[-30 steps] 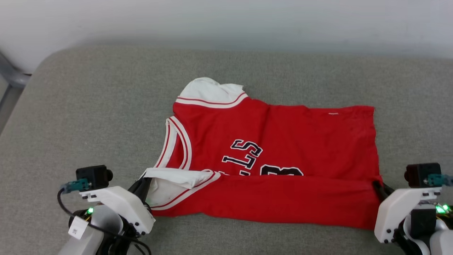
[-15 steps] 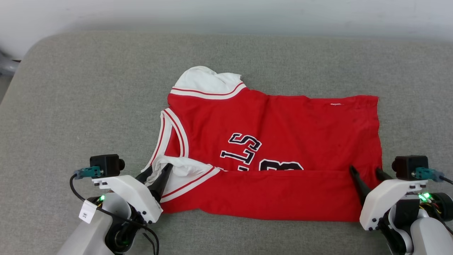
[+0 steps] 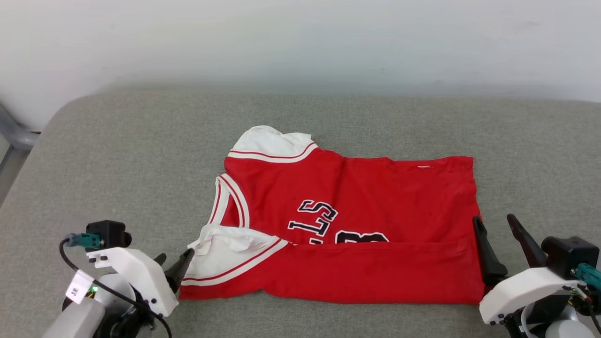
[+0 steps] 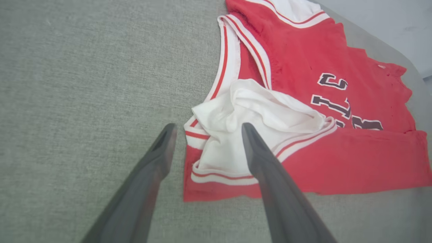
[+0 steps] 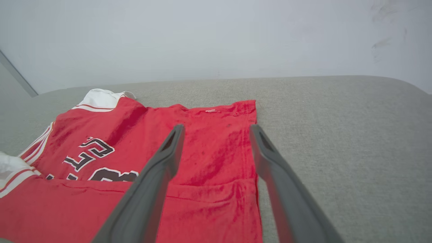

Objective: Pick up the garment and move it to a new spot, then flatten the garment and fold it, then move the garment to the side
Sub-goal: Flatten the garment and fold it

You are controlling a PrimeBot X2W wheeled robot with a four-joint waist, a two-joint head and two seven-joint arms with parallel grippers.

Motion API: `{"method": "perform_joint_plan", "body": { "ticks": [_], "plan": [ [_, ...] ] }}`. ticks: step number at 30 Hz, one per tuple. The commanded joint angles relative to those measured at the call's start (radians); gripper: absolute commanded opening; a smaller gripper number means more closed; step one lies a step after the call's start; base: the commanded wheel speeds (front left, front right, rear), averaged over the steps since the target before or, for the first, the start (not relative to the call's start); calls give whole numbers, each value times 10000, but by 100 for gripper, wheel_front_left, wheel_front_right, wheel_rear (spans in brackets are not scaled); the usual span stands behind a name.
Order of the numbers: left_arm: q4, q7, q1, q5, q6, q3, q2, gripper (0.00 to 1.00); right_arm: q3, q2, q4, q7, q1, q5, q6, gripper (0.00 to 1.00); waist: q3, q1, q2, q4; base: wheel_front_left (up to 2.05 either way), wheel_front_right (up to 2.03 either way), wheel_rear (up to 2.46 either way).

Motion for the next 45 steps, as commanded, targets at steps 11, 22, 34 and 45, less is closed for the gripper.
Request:
{"method": "perform_joint_plan", "body": {
  "ticks": [11,22,34,45],
  "plan": [
    [-1855,3522,593,-1350,945,-130,1314,100,103,338,-1166,502,346,-36,-8,100,735,1,-1,-689,0,0,0],
    [-939,4438,681,-1756,596,-855,664,81,-152,418,-1113,702,180,308,-8,100,1273,1,-1,-915,0,0,0],
    [-380,3404,317,-1568,-328,-635,417,0,-936,32,-1269,3572,549,1009,-8,100,831,1,-1,-616,0,0,0],
    [-2253,2715,685,-1150,163,-27,1377,0,-948,-532,-1687,7790,299,1115,-8,100,826,1,-1,-235,0,0,0]
  ]
}}
